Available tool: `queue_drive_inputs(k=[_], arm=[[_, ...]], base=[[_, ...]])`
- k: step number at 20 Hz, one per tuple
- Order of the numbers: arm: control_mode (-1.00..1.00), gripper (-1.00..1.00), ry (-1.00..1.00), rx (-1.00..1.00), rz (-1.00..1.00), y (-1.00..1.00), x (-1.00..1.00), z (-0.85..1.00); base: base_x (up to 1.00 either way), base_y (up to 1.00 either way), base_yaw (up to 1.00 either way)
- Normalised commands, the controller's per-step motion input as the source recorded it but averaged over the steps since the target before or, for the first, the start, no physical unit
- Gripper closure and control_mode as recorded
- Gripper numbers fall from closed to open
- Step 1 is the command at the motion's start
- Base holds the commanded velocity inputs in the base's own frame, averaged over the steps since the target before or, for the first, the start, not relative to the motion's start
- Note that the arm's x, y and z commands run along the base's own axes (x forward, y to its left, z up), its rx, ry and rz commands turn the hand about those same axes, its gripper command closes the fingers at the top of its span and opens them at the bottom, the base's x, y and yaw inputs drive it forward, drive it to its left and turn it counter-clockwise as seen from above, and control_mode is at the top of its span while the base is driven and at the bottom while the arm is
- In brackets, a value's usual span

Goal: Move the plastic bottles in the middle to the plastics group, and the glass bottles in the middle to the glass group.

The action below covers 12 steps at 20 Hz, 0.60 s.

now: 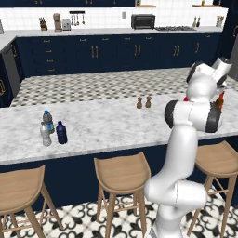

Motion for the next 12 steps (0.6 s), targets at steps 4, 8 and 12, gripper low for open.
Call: queue_drive_inputs(k=[4, 8, 12], arm=[[-1.00, -1.00, 0.03, -0.15, 0.07, 0.70, -0.60, 0.01], [-1.00, -1.00, 0.07, -0.08, 0.03, 0.94, -0.50, -0.07], [-1.00, -1.00, 0.02, -0.05, 0.01, 1.00, -0.53, -0.22]], base=[[0.00, 0.00, 0.00], [0.00, 0.00, 0.00], [0.00, 0.00, 0.00]])
